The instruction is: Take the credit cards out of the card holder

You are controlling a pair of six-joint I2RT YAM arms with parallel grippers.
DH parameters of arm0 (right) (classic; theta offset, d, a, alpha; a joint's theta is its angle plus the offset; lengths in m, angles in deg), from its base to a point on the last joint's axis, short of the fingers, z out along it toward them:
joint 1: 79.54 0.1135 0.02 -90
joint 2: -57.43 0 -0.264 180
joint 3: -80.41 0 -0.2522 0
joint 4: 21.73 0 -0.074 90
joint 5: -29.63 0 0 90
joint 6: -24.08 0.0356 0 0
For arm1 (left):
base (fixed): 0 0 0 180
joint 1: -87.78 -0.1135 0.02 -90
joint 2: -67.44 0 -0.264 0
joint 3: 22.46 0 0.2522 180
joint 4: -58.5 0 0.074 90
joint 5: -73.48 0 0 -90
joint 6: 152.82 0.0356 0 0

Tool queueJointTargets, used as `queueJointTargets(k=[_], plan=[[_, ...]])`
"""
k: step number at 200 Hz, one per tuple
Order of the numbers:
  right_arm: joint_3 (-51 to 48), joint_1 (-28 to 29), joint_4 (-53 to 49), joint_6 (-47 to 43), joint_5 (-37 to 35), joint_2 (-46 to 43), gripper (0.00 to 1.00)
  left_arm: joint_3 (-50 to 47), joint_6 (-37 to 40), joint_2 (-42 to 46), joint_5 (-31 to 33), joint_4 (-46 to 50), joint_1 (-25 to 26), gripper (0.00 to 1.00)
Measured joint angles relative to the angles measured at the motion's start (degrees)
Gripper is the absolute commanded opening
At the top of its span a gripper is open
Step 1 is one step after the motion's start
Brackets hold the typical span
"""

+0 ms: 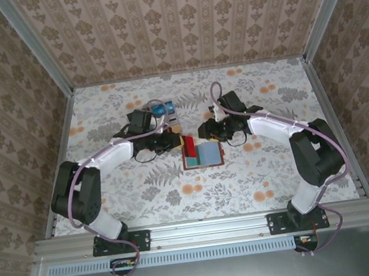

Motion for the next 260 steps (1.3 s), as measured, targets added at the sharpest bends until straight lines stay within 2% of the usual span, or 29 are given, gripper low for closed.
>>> queueJointTargets(k=[14, 30, 74, 112, 134, 172, 187, 193, 204, 233, 246, 260], plan=[[-0.3, -0.7, 4.4, 1.7, 3.8, -0.6, 0.68, 0.2, 0.0, 1.6, -0.8, 0.1, -0.2, 0.0], [-1.1, -1.3, 9.2, 3.8, 7.4, -0.6, 0.72, 0.2, -0.9, 2.9, -2.2, -0.9, -0.2, 0.0], [-2.3, -2.0, 18.6, 10.1, 14.7, -0.6, 0.7, 0.0, -7.6, 4.2, -7.1, -9.9, -2.5, 0.0], [-3.4, -2.3, 28.0, 16.3, 21.3, -0.6, 0.53, -2.7, -14.1, 5.1, -9.7, -19.2, -3.6, 0.0], [-4.1, -2.5, 32.3, 19.3, 23.9, -0.6, 0.39, -4.0, -17.3, 5.1, -10.6, -23.6, -3.8, 0.0], [-4.7, -2.9, 38.0, 23.2, 25.0, -0.6, 0.13, -4.8, -20.9, 5.1, -11.0, -29.0, -4.1, 0.0], [-5.0, -2.9, 39.5, 24.2, 24.9, -0.7, 0.06, -5.0, -22.5, 5.1, -11.0, -31.3, -4.0, 0.0], [-5.1, -3.1, 39.8, 24.6, 24.7, -0.8, 0.05, -5.1, -23.2, 5.2, -10.9, -32.3, -4.0, 0.0], [-5.1, -3.2, 40.9, 25.7, 24.6, -0.9, 0.04, -5.3, -24.3, 5.2, -10.4, -33.7, -3.8, 0.06], [-5.2, -3.1, 44.5, 28.7, 24.0, -1.1, 0.05, -5.6, -26.6, 5.8, -8.7, -36.3, -3.0, 0.32], [-5.4, -3.0, 46.8, 30.1, 23.9, -1.1, 0.04, -5.9, -27.3, 6.3, -8.1, -37.0, -2.2, 0.35], [-5.4, -2.9, 48.5, 31.4, 24.0, -1.1, 0.05, -6.3, -28.0, 6.5, -7.8, -38.3, -1.6, 0.34]])
